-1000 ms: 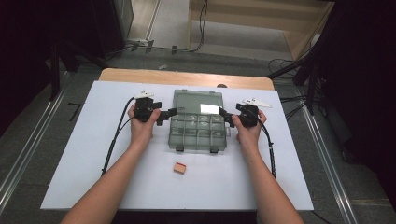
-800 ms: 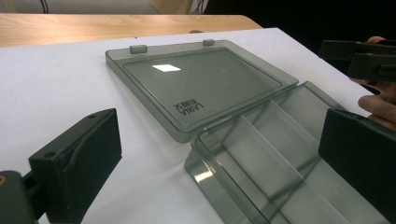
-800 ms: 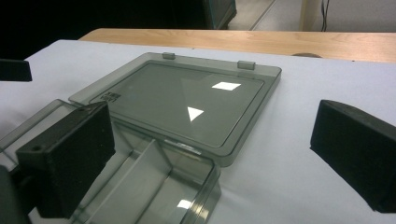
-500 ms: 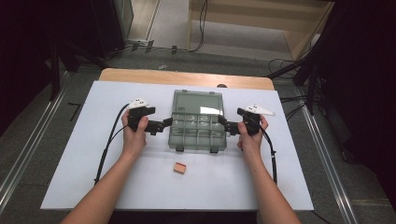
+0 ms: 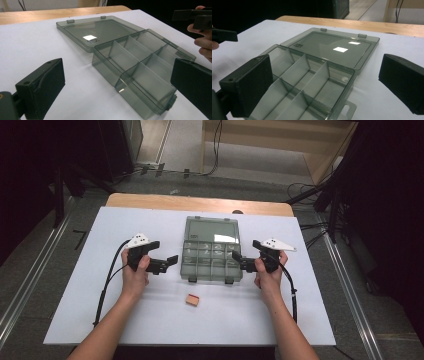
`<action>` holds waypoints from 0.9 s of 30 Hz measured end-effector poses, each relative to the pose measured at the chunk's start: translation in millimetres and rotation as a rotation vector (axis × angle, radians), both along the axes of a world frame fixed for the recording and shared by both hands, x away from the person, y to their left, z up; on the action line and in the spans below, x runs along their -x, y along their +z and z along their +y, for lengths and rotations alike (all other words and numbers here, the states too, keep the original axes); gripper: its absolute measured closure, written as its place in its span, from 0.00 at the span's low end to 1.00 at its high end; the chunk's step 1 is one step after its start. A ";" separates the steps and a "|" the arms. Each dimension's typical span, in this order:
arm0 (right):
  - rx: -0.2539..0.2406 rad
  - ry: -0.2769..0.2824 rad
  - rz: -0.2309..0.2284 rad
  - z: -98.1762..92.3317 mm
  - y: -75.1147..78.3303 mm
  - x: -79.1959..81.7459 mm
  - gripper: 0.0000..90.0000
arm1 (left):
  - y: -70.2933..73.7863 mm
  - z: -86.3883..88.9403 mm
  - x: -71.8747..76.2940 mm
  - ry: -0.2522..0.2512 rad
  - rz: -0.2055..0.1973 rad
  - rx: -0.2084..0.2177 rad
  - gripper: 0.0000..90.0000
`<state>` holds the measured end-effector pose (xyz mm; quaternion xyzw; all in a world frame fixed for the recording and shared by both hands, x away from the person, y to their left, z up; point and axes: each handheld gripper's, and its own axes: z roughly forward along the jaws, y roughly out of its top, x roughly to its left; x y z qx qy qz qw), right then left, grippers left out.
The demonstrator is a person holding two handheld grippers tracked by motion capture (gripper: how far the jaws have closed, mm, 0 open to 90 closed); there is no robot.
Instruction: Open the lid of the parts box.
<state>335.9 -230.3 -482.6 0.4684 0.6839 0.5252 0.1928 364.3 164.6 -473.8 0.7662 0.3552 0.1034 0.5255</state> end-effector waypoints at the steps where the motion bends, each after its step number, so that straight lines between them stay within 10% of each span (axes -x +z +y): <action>1: 0.000 0.004 -0.004 0.8 0.2 1.7 0.00 | 0.0 1.2 2.1 -0.002 -0.003 -0.002 0.00; 27: 0.025 0.055 -0.023 7.9 0.8 41.3 0.00 | -2.8 45.2 54.3 0.038 -0.065 0.009 0.00</action>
